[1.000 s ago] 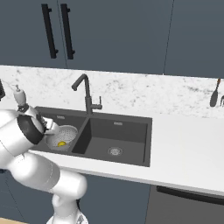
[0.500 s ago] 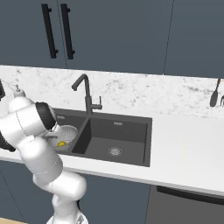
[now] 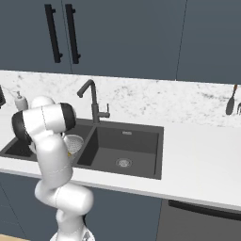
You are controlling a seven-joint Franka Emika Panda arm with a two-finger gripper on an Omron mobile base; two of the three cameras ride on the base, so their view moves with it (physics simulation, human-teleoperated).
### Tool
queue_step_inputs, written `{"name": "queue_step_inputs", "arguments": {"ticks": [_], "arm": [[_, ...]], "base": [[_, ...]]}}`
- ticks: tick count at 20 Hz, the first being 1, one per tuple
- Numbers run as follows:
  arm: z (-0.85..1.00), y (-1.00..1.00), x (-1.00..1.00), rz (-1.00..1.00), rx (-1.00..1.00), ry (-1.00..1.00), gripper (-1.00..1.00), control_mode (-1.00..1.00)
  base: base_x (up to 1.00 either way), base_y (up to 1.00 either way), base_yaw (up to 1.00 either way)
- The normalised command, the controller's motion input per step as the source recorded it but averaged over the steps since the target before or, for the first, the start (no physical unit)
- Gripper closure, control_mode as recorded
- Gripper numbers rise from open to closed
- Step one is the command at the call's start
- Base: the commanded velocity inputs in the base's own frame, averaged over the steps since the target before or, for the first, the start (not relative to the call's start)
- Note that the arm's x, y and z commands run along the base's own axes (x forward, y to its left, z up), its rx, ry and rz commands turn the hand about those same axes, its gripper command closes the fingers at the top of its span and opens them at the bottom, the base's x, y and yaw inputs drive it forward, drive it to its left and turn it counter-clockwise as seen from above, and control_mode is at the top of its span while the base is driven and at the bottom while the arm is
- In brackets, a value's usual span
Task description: Put the colander in the sink, put the kiwi, pear in the colander, and turn on the sink faucet and pour water over the colander.
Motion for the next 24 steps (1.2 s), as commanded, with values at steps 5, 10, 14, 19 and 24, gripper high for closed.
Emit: {"name": "queue_step_inputs", "arguments": {"ticks": [5, 10, 14, 19, 24], "arm": [[-0.11, 0.00, 0.34, -0.07, -0.04, 0.03, -1.00, -1.00], [-0.06, 0.00, 0.46, -0.07, -0.03, 0.04, -1.00, -1.00], [-0.03, 0.00, 0.25, -0.05, -0.01, 0.04, -1.00, -1.00], [0.02, 0.00, -0.03, -0.01, 0.00, 0.01, -1.00, -1.00], [0.59, -0.31, -0.69, 0.00, 0.01, -0.08, -1.00, -1.00]], "base": [[0.00, 0.00, 0.00], [0.00, 0.00, 0.00], [0.00, 0.00, 0.00], [0.00, 0.00, 0.00], [0.00, 0.00, 0.00]]}}
